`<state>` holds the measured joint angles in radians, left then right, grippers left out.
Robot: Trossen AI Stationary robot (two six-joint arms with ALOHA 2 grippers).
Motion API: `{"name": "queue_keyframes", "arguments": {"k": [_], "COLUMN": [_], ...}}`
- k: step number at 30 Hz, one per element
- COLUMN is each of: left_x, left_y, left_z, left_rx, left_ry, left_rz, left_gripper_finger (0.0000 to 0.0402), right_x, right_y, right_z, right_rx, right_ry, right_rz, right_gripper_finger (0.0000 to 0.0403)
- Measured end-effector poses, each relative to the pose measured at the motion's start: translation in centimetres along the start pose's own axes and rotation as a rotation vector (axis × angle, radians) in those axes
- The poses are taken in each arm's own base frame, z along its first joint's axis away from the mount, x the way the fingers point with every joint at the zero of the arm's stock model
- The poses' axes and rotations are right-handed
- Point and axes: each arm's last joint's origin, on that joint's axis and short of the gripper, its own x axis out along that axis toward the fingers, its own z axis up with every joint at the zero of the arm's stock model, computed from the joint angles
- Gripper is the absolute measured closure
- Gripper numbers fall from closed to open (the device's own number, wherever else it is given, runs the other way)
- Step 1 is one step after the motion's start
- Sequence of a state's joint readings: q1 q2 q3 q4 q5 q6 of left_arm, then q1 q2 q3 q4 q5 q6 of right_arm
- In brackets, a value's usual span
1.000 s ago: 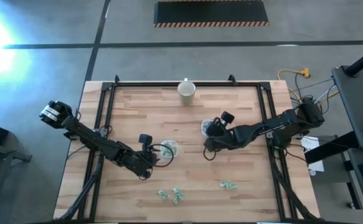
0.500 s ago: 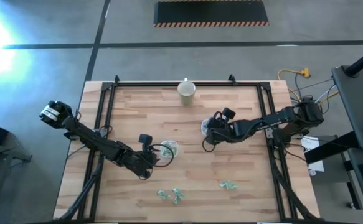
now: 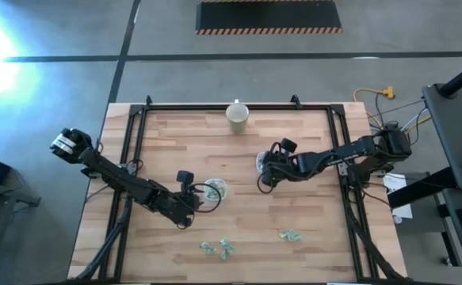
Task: Pick and place Stevia / Truvia into bins
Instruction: Put the green stevia packet into the right transparent container, then put the green stevia packet into the left transparent container
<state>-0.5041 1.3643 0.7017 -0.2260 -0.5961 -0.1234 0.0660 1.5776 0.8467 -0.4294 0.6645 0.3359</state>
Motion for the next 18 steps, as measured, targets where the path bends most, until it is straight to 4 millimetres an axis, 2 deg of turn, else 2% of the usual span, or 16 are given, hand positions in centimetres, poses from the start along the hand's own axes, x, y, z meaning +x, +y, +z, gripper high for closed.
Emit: {"name": "queue_keyframes", "arguments": {"k": [7, 11, 18], "left_x": [0.0, 0.0, 0.0], "left_y": [0.0, 0.0, 0.0], "left_z": [0.0, 0.0, 0.0], "left_rx": [0.000, 0.001, 0.001], "left_ry": [0.000, 0.000, 0.000], "left_rz": [0.000, 0.000, 0.000], "left_gripper_finger": [0.0240, 0.0240, 0.0240], "right_x": [0.0, -0.7, -4.6], "right_y": [-0.1, -0.3, -0.8], "right_z": [0.0, 0.1, 0.7], "right_rx": [0.001, 0.001, 0.032], "right_ry": [-0.004, -0.018, -0.139], "right_rz": [-0.013, -0.008, 0.070], "right_gripper_finger": [0.0305, 0.0278, 0.0259]}}
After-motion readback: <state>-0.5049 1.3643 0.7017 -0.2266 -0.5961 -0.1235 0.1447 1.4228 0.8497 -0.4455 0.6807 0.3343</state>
